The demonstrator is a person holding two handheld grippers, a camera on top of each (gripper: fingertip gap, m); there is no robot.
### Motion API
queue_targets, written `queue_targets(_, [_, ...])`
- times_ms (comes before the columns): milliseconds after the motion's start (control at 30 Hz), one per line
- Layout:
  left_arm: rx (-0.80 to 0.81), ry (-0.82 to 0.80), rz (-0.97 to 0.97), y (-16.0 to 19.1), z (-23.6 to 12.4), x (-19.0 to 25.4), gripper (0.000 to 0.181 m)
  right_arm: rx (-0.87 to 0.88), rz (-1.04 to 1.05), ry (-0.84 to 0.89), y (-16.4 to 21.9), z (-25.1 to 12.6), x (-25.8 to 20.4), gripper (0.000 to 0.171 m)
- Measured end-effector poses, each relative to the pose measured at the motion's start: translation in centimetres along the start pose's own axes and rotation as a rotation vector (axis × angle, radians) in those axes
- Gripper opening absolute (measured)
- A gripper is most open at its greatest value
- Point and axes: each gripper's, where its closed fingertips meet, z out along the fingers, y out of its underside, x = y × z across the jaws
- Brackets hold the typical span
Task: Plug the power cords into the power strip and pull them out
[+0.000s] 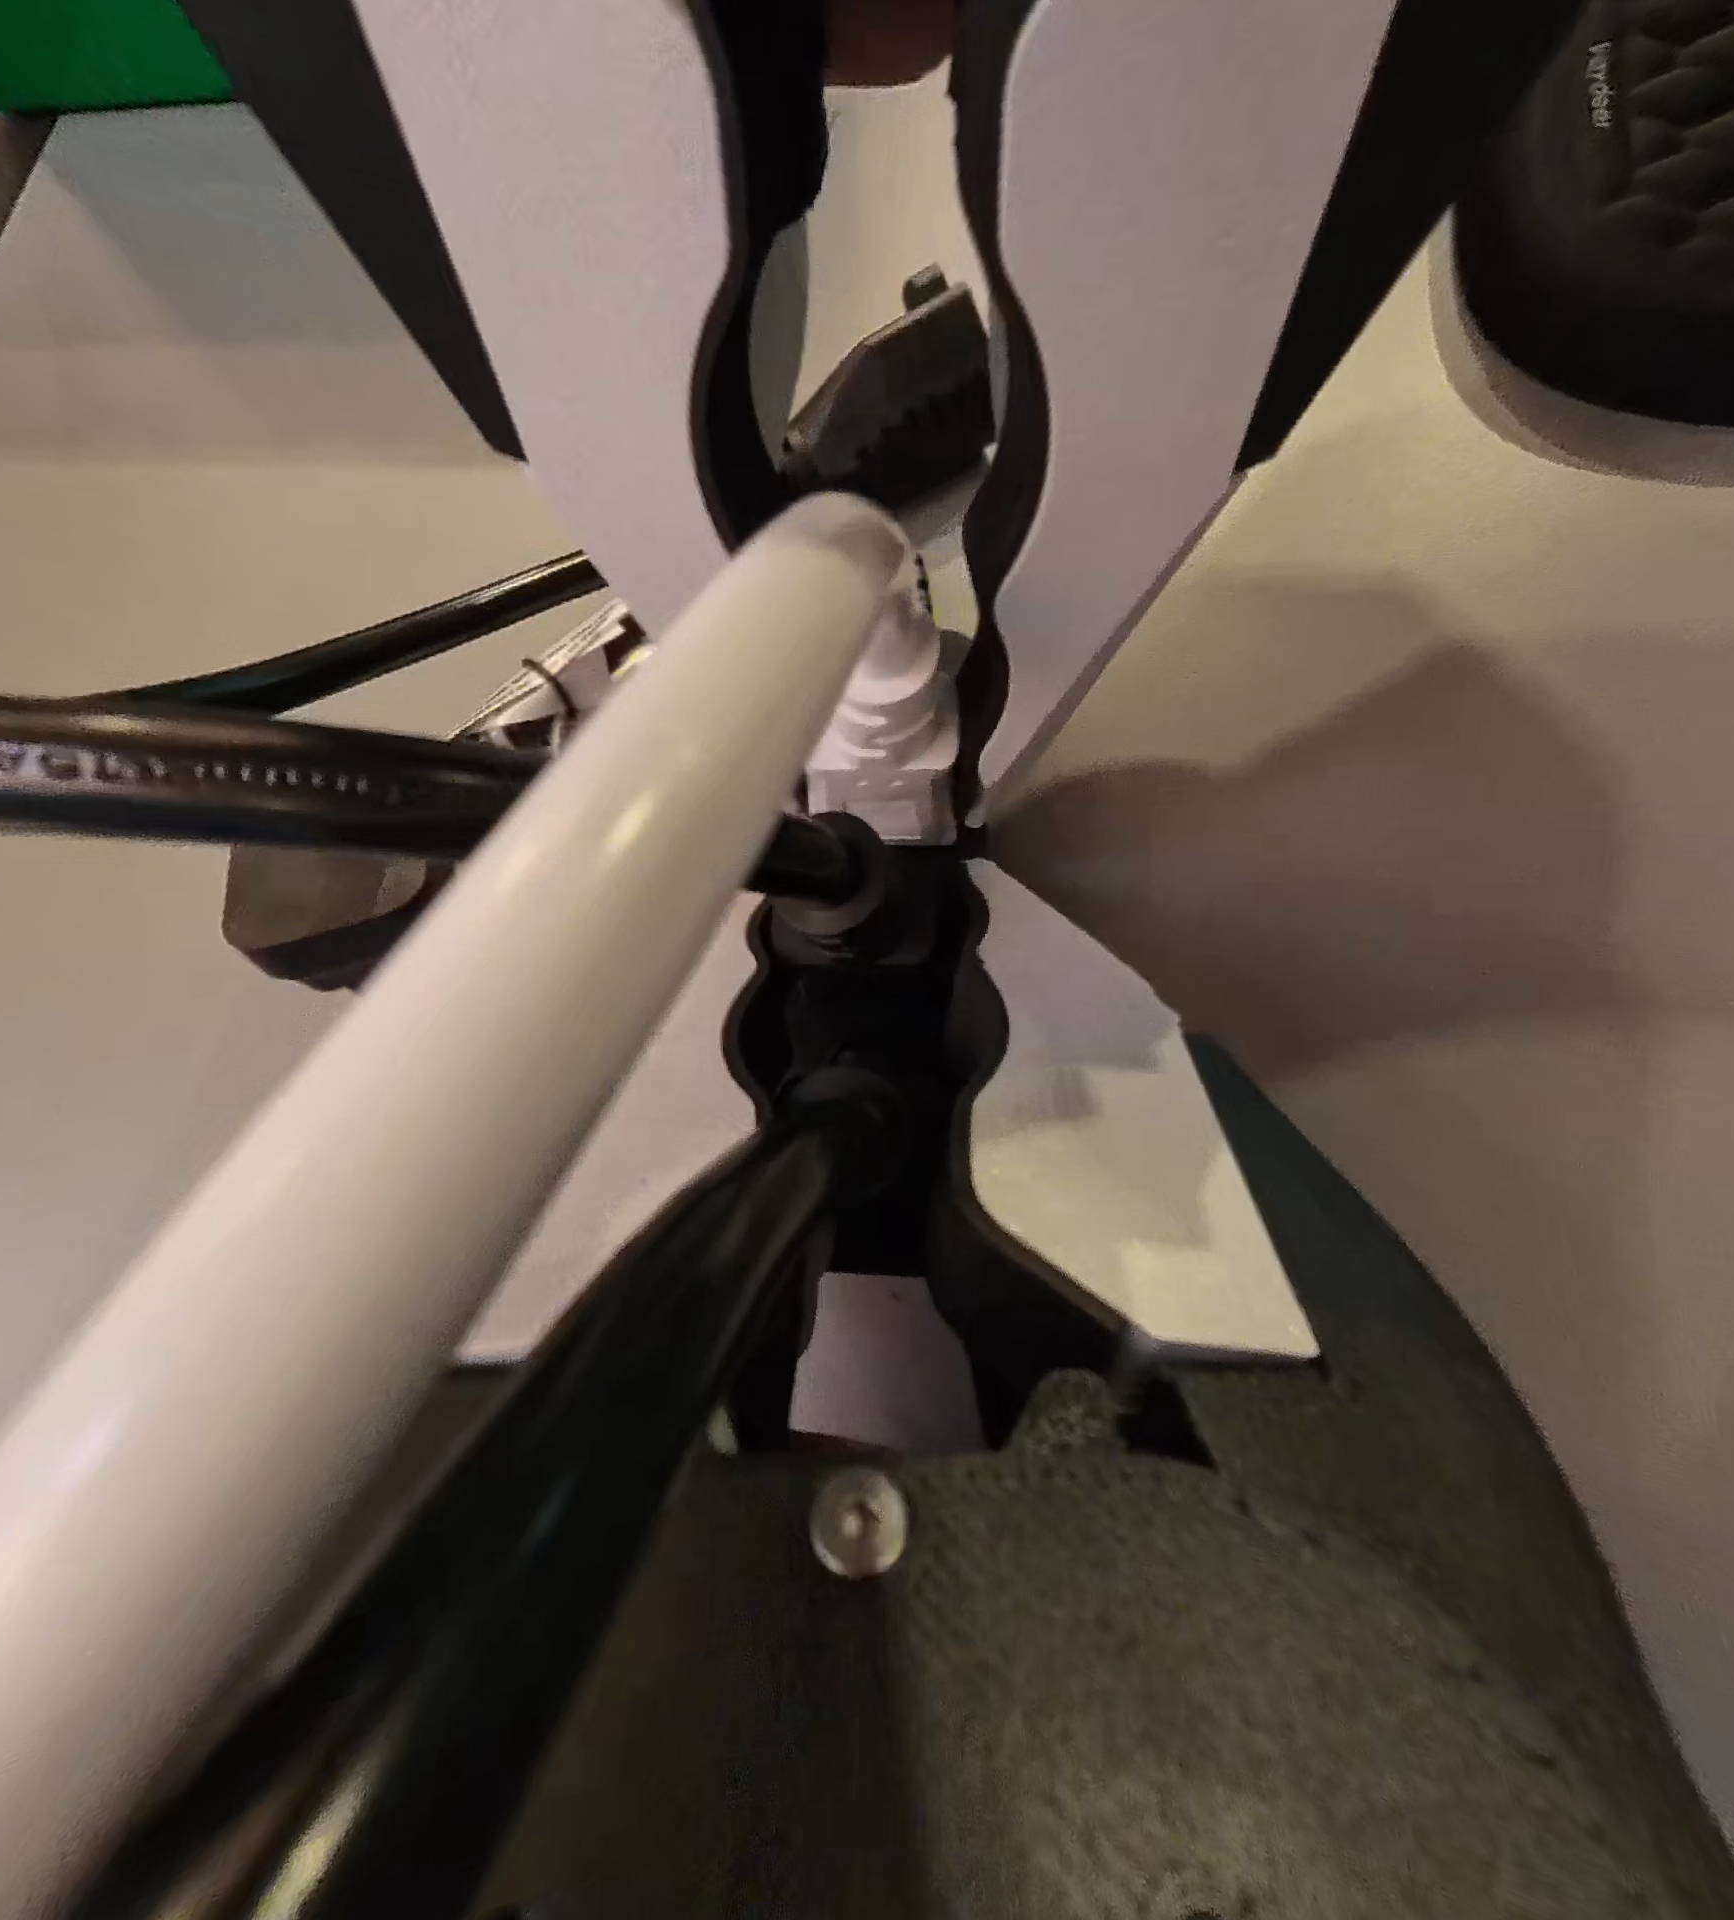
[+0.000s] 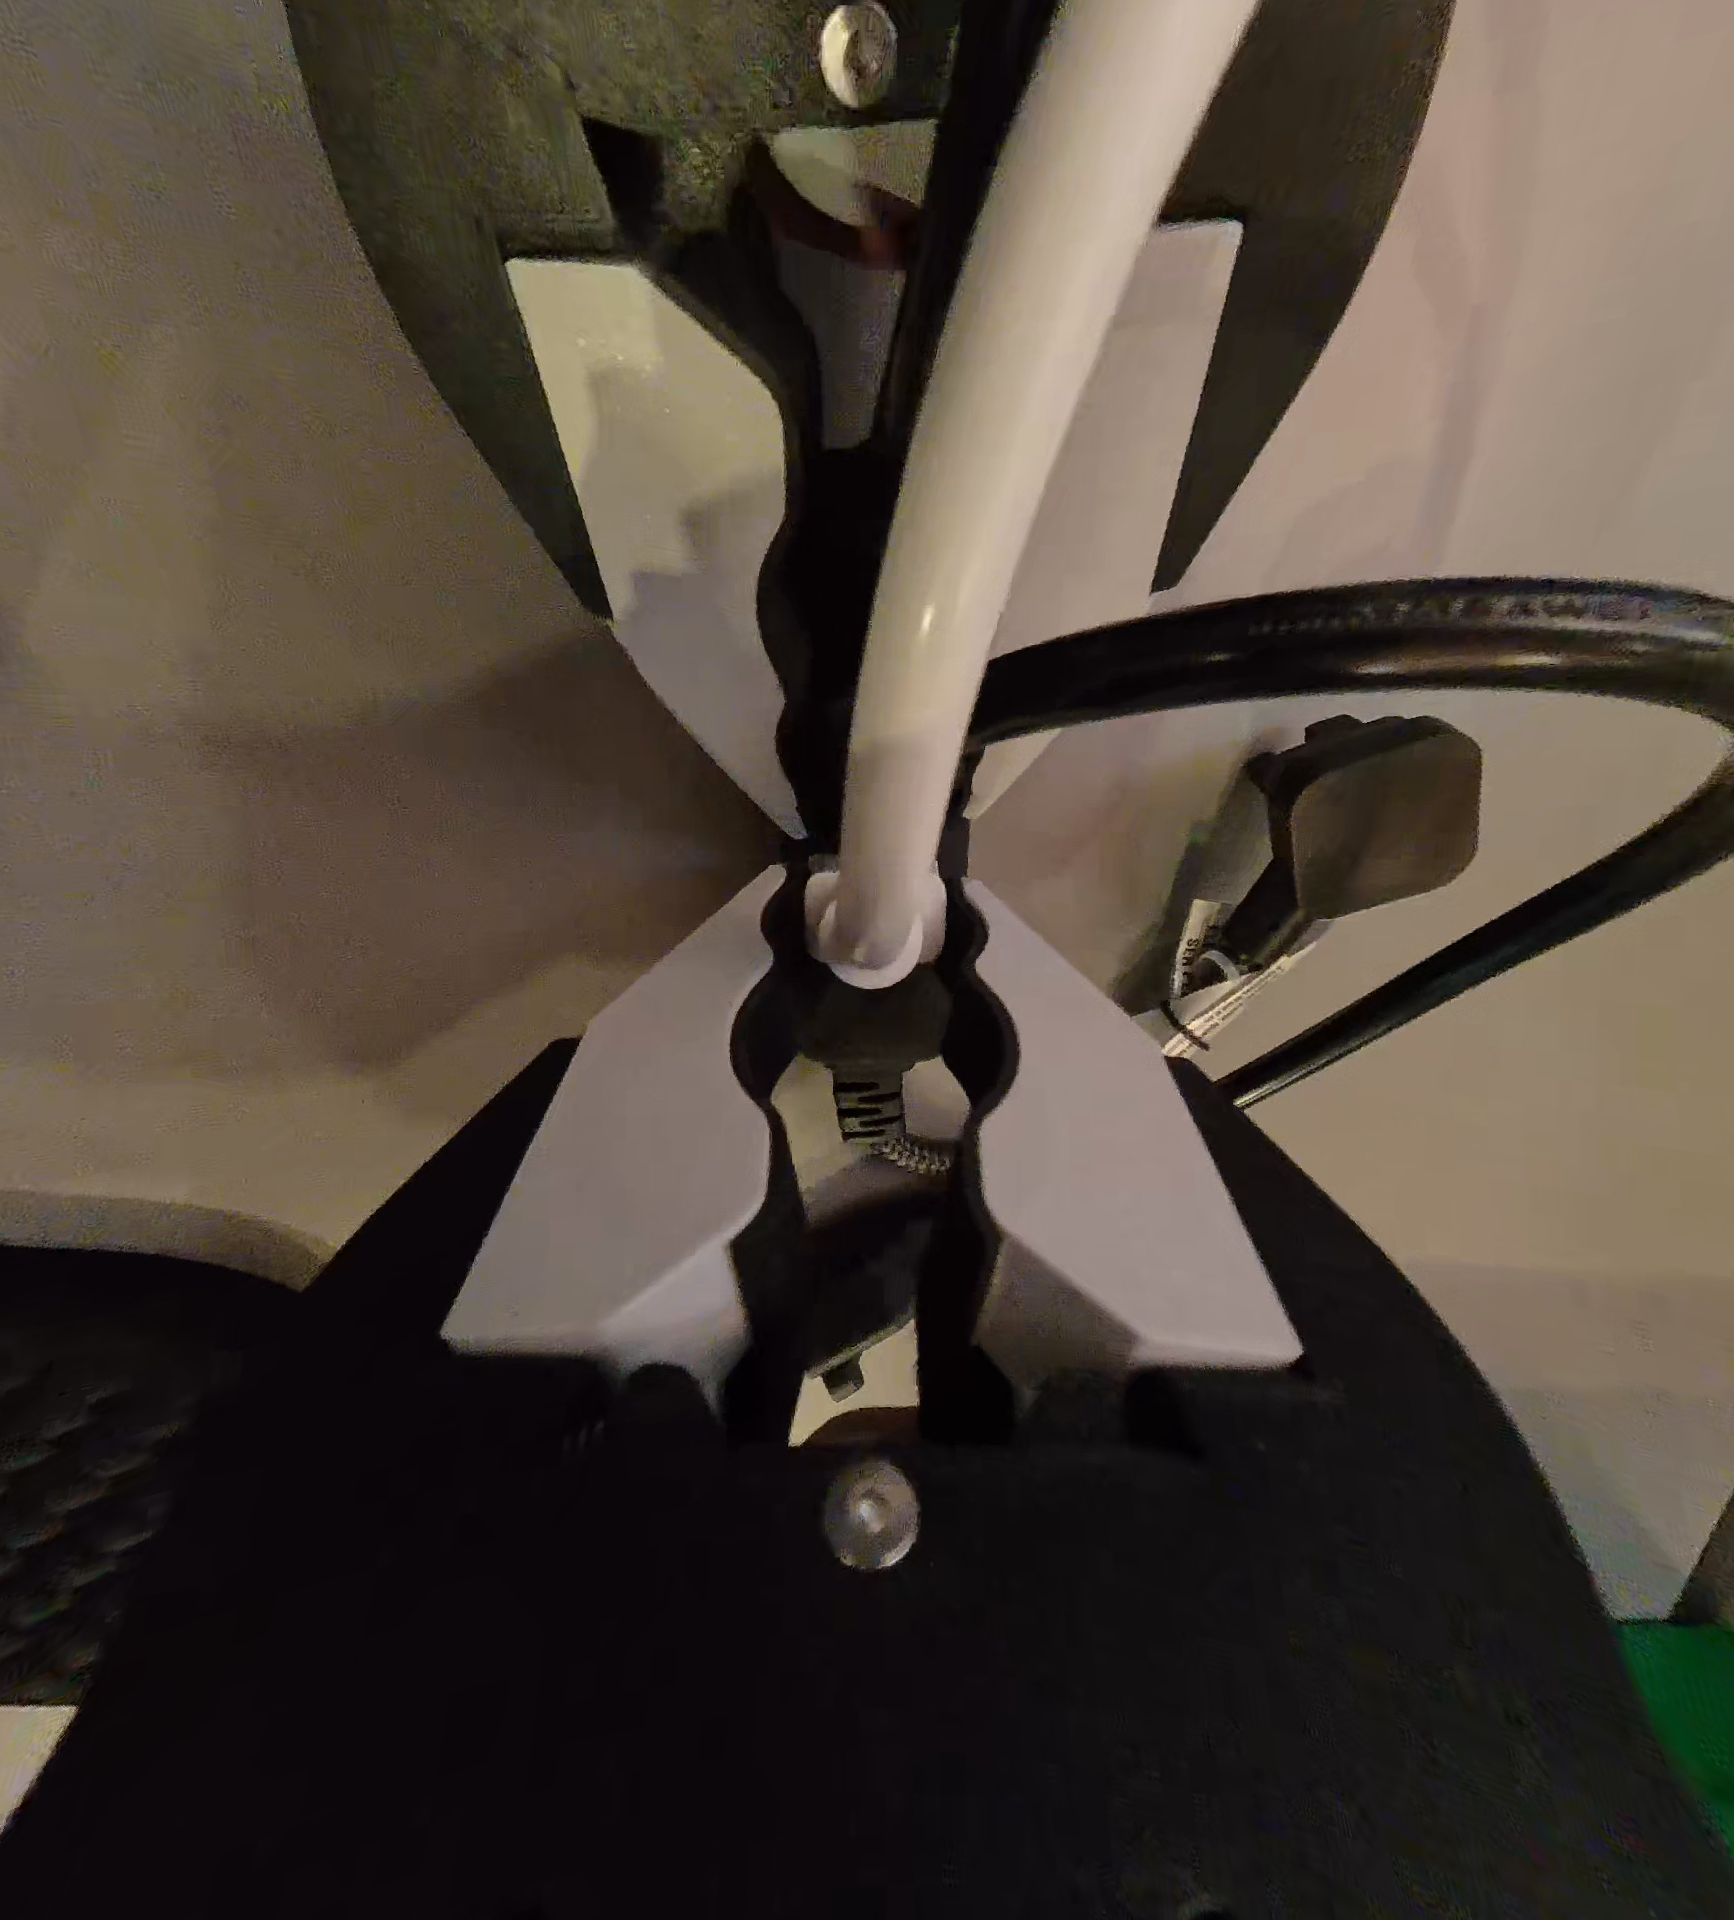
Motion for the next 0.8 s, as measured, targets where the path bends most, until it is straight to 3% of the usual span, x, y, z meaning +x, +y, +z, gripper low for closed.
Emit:
queue_targets(233, [-0.003,-0.002,-0.036,0.02,0.03,-0.11,0.027,0.121,0.2,-0.201,-0.01,0.05,0.4,0.022])
queue_targets(533, [-0.002,-0.019,0.035,-0.06,-0.14,0.29,0.029,0.02,-0.032,0.102,-0.09,-0.08,-0.52,0.021])
queue_targets(700, [-0.004,0.016,-0.013,-0.03,0.02,0.35,0.028,0.142,0.221,-0.216,0.04,-0.15,-0.27,0.023])
queue_targets(800, [-0.002,0.02,-0.045,-0.05,-0.02,0.13,0.028,0.137,0.225,-0.251,-0.01,-0.19,-0.13,0.023])
